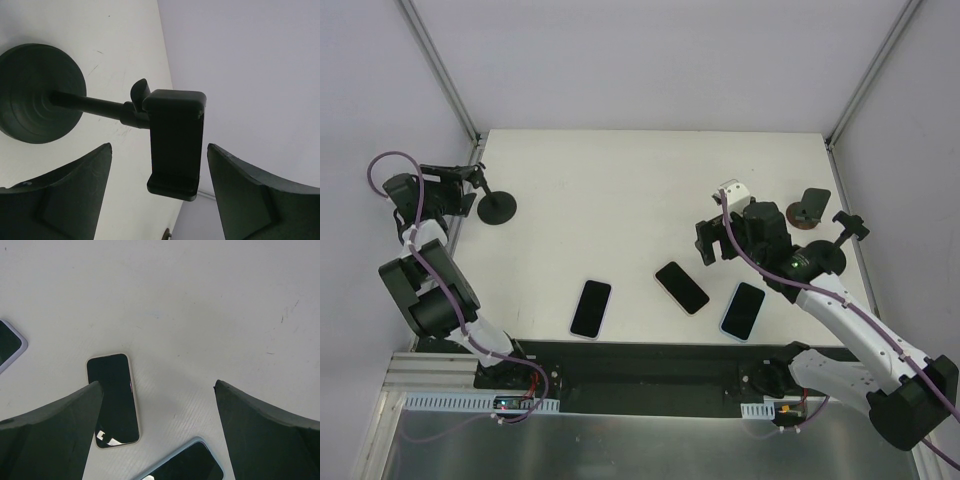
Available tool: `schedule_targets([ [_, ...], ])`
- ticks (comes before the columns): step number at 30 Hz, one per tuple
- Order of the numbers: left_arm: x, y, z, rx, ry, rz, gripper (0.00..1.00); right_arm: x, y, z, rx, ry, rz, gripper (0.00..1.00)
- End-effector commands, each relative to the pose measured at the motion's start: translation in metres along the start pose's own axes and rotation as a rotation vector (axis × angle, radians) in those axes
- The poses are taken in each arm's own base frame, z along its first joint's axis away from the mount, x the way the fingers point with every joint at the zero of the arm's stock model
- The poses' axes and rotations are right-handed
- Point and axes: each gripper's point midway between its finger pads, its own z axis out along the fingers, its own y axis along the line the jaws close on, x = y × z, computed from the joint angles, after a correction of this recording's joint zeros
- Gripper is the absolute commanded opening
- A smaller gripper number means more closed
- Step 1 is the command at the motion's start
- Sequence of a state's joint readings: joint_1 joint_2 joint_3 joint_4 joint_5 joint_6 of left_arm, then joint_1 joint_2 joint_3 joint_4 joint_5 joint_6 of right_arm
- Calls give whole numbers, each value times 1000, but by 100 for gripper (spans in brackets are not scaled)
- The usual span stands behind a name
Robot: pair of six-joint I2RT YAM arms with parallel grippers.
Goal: Place the phone on the phone stand
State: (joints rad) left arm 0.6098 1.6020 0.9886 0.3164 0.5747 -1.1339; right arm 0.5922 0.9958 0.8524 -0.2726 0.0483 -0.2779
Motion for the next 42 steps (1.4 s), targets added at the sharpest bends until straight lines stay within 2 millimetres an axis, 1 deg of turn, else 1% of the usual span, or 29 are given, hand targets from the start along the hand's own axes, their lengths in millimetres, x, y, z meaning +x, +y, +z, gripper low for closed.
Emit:
schedule_targets([
  [1,-4,-27,4,100,32,9,72,-5,-4,5,17,-23,5,96],
  [8,1,-36,9,140,49,-3,47,-1,-5,12,26,4,6,96],
  [11,10,-44,13,153,74,-2,38,1,-5,13,29,10,6,96],
  [12,14,-48,13,157,83,-9,30,0,-5,13,29,9,6,96],
  [15,24,-55,12,172,101,-19,18,0,-5,13,29,9,7,96],
  [17,40,-69,7,197,124,-8,0,1,-6,14,31,12,7,96],
  [18,47,-69,6,193,127,-21,0,1,-6,15,31,15,7,96],
  [19,64,-74,5,198,153,-14,0,2,-5,15,31,18,10,96],
  [20,73,-84,-3,219,150,0,0,1,-6,15,34,15,12,96],
  [21,86,-77,-5,198,161,-17,0,2,-5,17,33,19,14,96],
  [22,105,-78,-4,185,163,-18,0,3,-6,18,35,27,18,96],
  [23,118,-83,-13,189,158,-19,0,3,-5,19,33,30,18,96],
  [24,135,-70,-15,155,169,-38,0,3,-5,20,31,32,18,96],
  [25,141,-66,-14,131,129,-41,0,5,-5,22,31,39,20,96],
  [26,174,-65,-22,126,172,-23,0,5,-4,23,27,42,22,96],
  [28,196,-55,-27,80,169,-34,0,7,-3,25,22,49,24,96],
  [29,201,-51,-31,69,130,-31,0,6,-2,25,19,47,25,96],
  [30,226,-50,-37,57,167,-16,0,7,-1,26,13,49,25,96],
  [31,238,-48,-40,50,175,-6,0,7,-1,26,13,50,27,96],
  [32,240,-46,-42,43,145,-6,0,8,-1,28,12,53,28,96],
  [33,258,-47,-48,49,174,10,0,8,0,28,9,53,29,96],
  [35,269,-46,-51,44,177,15,0,8,2,31,-4,49,32,96],
  [36,283,-47,-54,47,206,22,0,9,4,33,-13,52,37,96],
  [37,290,-46,-54,43,222,30,7,4,8,34,-33,33,41,96],
  [38,297,-48,-55,46,239,36,26,6,14,37,-66,32,46,96],
  [39,305,-49,-56,50,270,43,50,6,19,38,-92,25,47,96],
  [40,313,-52,-58,64,298,53,89,-2,31,41,-162,-13,48,96],
  [41,318,-53,-58,66,330,63,99,-4,38,42,-189,-28,49,96],
  [42,321,-53,-60,70,348,78,99,-4,43,44,-209,-37,57,96],
])
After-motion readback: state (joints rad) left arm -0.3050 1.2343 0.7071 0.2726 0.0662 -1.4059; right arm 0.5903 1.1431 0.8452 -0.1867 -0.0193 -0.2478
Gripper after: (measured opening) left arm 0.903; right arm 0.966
